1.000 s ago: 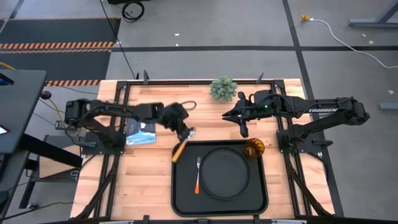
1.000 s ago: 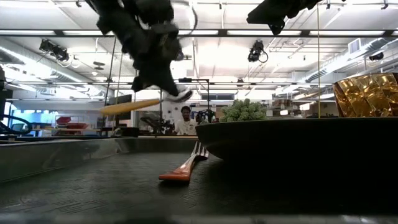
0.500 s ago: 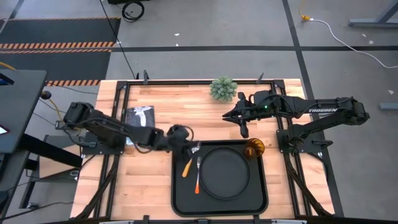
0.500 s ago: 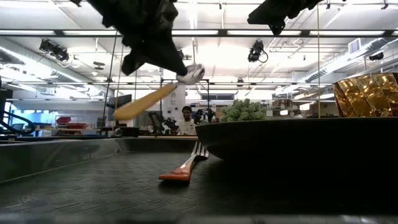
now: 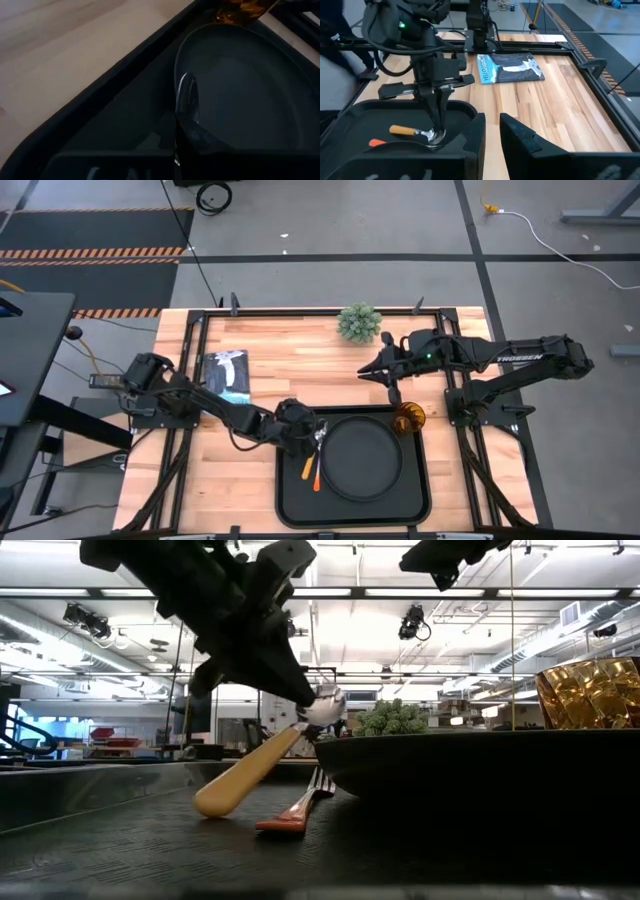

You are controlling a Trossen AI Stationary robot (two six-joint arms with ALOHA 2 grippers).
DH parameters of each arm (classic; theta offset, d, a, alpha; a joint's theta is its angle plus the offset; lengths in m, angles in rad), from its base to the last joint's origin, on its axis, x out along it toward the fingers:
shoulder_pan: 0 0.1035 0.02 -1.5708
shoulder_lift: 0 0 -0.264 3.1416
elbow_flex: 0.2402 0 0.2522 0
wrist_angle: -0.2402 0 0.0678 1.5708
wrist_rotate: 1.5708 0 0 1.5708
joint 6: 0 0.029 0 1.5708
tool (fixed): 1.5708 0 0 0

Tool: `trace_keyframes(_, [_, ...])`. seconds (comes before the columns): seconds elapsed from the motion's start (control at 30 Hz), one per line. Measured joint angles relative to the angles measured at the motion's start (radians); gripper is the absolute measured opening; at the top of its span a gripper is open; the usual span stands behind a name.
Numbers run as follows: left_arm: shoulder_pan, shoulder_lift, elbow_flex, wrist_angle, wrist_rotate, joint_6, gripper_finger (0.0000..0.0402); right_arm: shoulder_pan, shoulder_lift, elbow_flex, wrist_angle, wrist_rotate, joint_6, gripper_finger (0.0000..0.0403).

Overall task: Pick and place plate/cup/fork/spoon on tray
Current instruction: Put the yellow spoon to the left side of the orange fork on the black serving tray

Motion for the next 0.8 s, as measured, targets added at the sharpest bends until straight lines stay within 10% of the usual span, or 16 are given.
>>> trace_keyframes(0.8, [-0.096,0.012,0.0,-0.099,-0.092,-0.258,0.0004,0.003,0.0,0.0,-0.006,0.0,-0.028,0.0064])
